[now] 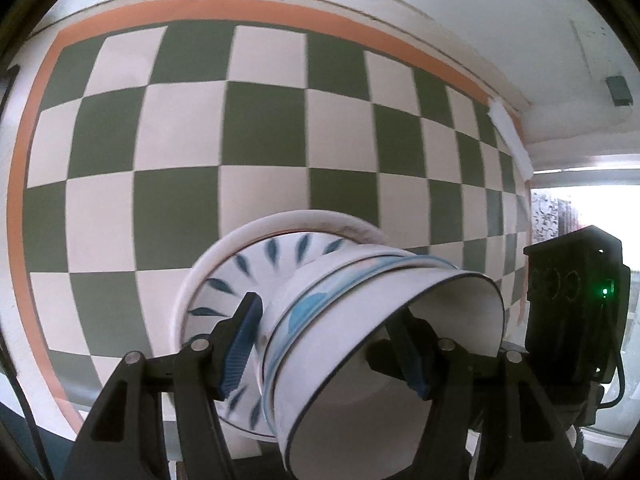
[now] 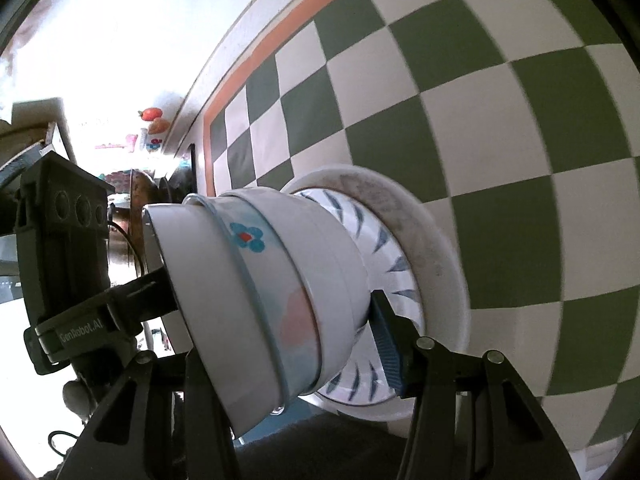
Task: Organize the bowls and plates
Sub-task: 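Carry the bowl stack with both grippers over the plate stack, then lower the bowl stack onto the plates and open both grippers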
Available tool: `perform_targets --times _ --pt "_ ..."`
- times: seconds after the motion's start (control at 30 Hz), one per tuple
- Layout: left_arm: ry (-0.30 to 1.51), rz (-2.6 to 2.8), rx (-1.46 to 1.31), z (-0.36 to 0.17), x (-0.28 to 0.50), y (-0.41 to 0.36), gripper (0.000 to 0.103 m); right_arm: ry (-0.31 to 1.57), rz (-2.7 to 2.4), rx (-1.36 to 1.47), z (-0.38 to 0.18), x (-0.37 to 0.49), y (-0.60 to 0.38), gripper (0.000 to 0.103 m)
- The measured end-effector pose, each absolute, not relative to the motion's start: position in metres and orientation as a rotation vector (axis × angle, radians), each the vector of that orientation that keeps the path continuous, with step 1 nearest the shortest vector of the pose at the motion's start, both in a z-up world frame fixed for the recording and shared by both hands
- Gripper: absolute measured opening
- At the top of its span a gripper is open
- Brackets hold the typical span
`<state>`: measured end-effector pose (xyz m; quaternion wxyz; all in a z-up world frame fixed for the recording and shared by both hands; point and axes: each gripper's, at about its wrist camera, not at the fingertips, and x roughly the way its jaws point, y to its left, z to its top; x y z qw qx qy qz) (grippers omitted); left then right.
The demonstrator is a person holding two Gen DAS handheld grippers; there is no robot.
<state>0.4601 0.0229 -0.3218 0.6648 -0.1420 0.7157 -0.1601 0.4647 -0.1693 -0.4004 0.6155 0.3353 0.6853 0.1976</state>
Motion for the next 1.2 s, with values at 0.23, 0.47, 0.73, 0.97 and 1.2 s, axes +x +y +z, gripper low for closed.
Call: perform_targets --times 0.23,0.47,0.73,0.97,1.2 --pt "1.633 -0.336 -0.338 -0.333 0.457 0.038 0.060 1.619 0.460 0.769 -0.418 0.466 -0.149 0.053" --pt "1.634 -0.337 -0.314 -0.337 0.454 0.034 0.060 1.635 0.444 0.753 -0.422 0.468 -0.145 0.053" --pt "1.611 -0.344 -0.285 -0.332 0.454 0.031 0.060 1.646 0.411 0.759 -0.430 0.471 -0.143 0.053" --pt "1.591 -0.345 -0.255 -0.326 0.451 0.029 0.060 1.641 0.389 0.761 -0.431 0.468 -0.147 0.053" --pt "1.574 -0.325 -0.277 -0.319 0.442 0.036 0.061 1.607 0.358 0.669 -0.412 0.466 -0.145 0.053"
